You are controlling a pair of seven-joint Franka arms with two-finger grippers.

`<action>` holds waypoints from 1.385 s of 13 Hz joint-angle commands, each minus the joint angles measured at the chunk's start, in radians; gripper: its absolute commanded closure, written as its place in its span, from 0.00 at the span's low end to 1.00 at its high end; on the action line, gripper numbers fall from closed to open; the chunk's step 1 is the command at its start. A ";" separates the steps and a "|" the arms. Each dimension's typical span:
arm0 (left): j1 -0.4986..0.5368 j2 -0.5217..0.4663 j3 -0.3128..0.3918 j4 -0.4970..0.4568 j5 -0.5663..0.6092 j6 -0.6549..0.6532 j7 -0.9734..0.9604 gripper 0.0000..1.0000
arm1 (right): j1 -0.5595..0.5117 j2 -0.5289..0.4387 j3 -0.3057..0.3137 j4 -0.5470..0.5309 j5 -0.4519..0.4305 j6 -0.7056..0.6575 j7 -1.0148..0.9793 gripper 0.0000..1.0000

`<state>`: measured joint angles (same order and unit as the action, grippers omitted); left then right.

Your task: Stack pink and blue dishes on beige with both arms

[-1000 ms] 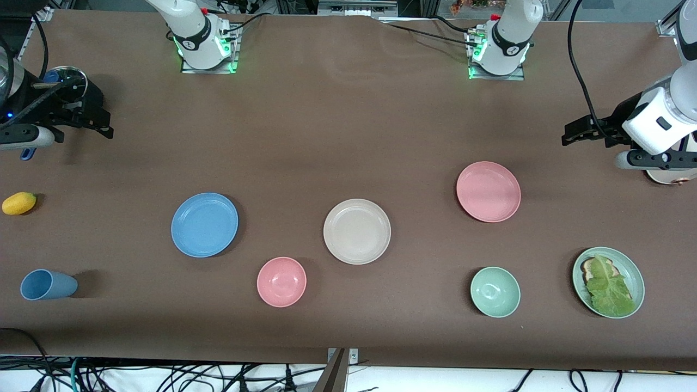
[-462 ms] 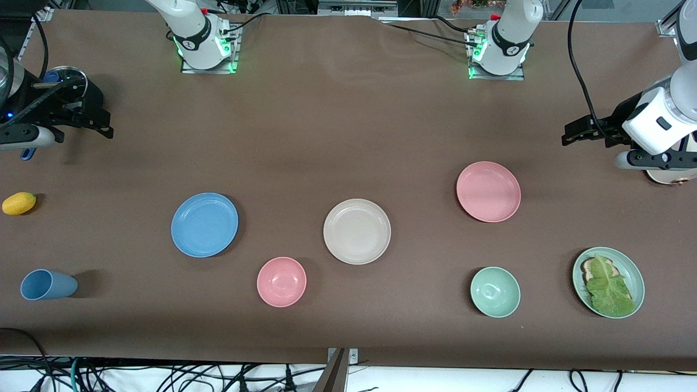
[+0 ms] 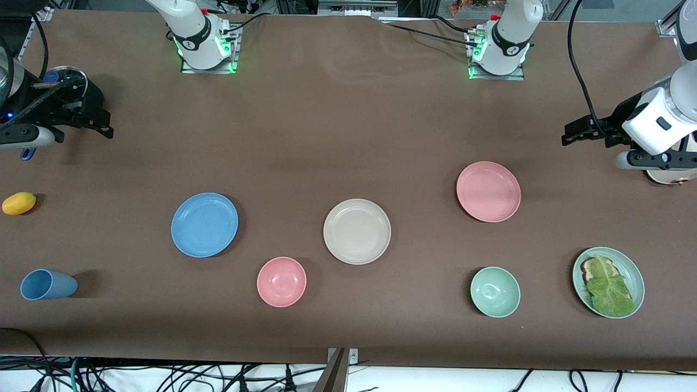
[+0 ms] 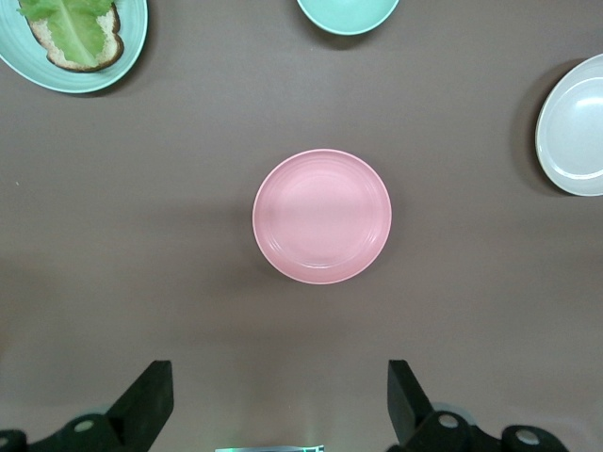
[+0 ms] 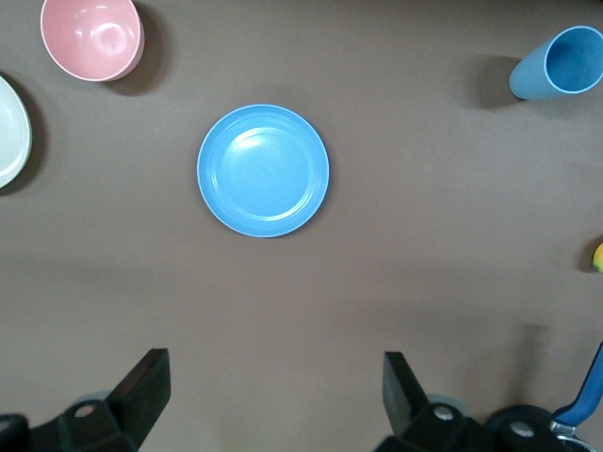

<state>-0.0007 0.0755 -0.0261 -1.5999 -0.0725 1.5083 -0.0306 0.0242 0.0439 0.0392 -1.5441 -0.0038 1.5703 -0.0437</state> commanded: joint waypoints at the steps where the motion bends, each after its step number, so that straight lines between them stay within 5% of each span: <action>1: 0.007 0.036 0.000 0.064 0.003 -0.007 0.011 0.00 | -0.009 0.008 0.005 0.022 -0.005 -0.019 0.008 0.00; 5: 0.022 0.056 0.000 0.063 0.004 -0.007 0.014 0.00 | -0.009 0.008 0.002 0.022 -0.007 -0.019 0.007 0.00; 18: 0.035 0.392 -0.009 0.077 -0.035 0.076 0.024 0.00 | -0.007 0.008 0.002 0.024 -0.005 -0.019 0.010 0.00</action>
<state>0.0526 0.4190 -0.0369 -1.5605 -0.0911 1.5797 -0.0243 0.0225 0.0447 0.0360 -1.5441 -0.0038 1.5678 -0.0437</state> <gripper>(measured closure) 0.000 0.000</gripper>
